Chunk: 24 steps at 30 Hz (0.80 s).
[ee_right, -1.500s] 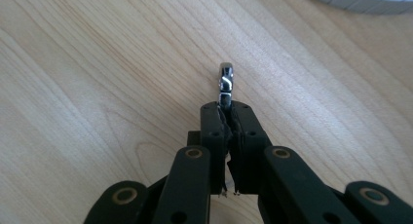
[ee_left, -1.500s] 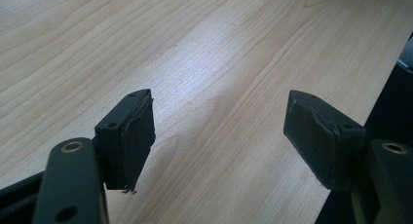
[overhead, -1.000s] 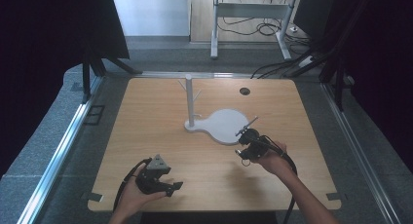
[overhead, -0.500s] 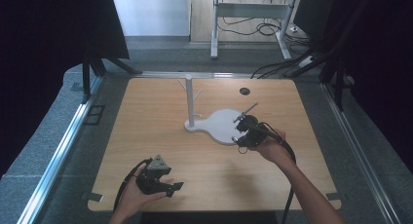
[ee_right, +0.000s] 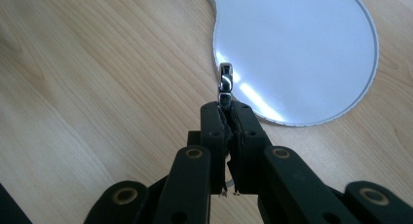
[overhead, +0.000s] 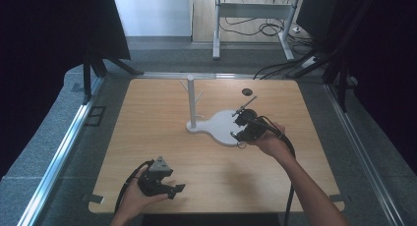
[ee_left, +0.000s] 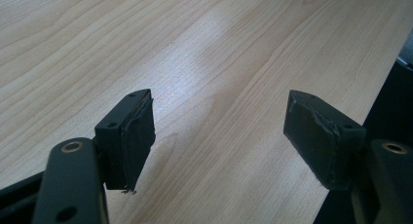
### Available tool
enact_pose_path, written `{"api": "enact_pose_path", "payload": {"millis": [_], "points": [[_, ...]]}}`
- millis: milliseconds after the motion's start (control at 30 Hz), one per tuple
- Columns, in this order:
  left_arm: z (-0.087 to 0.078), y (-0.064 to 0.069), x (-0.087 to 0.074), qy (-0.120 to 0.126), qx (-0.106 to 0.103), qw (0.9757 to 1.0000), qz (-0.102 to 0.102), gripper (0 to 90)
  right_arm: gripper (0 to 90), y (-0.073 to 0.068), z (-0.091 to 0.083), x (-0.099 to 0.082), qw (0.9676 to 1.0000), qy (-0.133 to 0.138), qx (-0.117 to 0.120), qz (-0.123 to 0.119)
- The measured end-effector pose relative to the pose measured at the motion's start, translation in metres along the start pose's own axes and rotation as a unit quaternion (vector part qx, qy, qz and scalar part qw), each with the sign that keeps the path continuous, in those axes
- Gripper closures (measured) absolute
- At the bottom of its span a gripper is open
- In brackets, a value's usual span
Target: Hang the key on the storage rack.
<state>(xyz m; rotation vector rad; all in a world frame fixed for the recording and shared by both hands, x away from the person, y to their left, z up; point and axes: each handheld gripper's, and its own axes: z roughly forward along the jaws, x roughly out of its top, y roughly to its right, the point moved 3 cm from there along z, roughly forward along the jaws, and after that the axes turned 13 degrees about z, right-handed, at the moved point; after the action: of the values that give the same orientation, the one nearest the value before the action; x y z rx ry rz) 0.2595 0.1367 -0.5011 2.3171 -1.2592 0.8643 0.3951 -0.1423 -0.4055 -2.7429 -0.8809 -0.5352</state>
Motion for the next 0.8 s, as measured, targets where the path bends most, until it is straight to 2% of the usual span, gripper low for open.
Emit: {"api": "enact_pose_path", "payload": {"millis": [400, 800], "points": [[0.001, 0.0, 0.0, -0.002, -0.001, 1.0, 0.002, 27.5, 84.7, 0.001, 0.004, 0.015, 1.0, 0.004, 0.005, 0.001], [0.002, -0.001, -0.001, -0.005, -0.001, 1.0, 0.002, 27.5, 84.7, 0.006, 0.008, 0.037, 0.9998, 0.014, 0.011, 0.012]]}}
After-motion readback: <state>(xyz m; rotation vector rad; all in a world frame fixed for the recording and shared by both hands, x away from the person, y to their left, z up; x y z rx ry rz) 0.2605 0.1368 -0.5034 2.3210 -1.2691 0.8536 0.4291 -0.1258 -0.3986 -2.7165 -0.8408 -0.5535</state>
